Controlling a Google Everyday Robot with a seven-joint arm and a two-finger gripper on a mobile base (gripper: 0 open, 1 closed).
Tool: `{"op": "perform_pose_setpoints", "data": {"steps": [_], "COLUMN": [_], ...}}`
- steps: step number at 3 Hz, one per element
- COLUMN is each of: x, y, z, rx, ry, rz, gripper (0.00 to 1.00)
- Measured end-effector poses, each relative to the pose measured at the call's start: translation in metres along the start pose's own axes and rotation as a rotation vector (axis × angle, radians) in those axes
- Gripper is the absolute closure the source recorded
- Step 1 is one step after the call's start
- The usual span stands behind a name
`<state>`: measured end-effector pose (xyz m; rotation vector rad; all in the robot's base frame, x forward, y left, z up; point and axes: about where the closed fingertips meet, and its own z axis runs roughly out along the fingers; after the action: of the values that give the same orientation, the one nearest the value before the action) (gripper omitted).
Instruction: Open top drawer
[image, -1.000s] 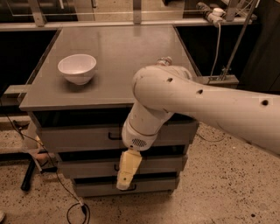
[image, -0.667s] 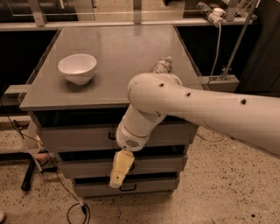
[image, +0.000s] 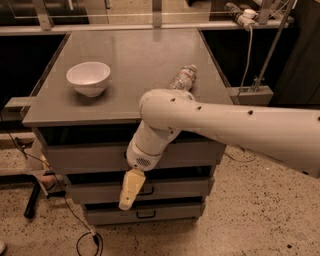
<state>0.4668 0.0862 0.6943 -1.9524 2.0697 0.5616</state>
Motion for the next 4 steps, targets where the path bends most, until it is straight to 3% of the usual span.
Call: {"op": "perform_pose_setpoints", "data": {"steps": [2,3,4], "x": [0.010,0.019,0.029], "y": [-0.022,-0.023,-0.009], "z": [0.013,0.022,0.034], "rx": [0.004,-0.008,-0.037], "ry": [0.014,0.029,0.047], "rz": [0.017,0.028,0.049], "gripper": [0.00,0.00,0.00]}}
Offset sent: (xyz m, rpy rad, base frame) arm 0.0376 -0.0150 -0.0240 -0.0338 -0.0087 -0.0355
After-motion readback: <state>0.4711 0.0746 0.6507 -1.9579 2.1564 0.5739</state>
